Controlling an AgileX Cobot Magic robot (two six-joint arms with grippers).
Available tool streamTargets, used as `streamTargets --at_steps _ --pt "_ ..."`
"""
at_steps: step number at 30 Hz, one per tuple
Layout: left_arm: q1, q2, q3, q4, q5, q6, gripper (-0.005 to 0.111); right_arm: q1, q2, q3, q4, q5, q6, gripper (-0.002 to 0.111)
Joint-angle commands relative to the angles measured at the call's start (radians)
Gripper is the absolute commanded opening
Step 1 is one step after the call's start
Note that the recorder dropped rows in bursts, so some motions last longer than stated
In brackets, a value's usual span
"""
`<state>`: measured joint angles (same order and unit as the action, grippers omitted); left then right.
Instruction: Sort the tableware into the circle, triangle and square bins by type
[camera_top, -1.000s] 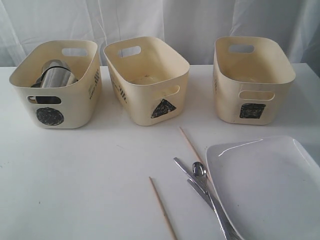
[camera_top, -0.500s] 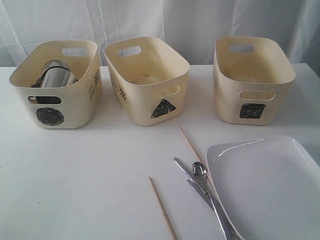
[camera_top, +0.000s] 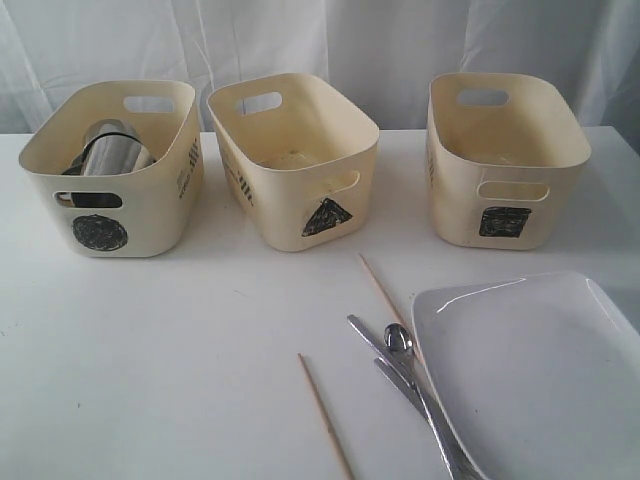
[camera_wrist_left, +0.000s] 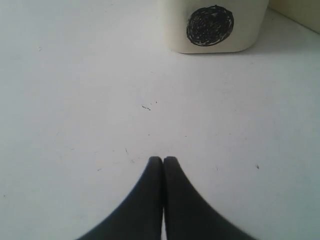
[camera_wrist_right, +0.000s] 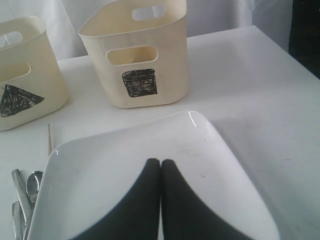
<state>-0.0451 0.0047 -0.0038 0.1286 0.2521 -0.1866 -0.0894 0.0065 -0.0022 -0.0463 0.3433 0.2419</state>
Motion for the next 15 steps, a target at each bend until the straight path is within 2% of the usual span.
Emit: streamTargets --at_steps 1,9,15 --pt "0.003 -0.005 0.004 -0.009 0.003 0.004 0.0 -0.001 -0.006 0.002 -0.003 -0.007 0.001 0.0" --pt "0.003 -0.005 0.004 -0.007 0.003 0.004 0.0 -0.001 -0.006 0.002 -0.003 -0.007 -0.019 0.0" --pt "0.003 -0.005 0.004 -0.007 0.003 0.004 0.0 -0.001 -0.006 0.002 -0.018 -0.053 -0.118 0.0"
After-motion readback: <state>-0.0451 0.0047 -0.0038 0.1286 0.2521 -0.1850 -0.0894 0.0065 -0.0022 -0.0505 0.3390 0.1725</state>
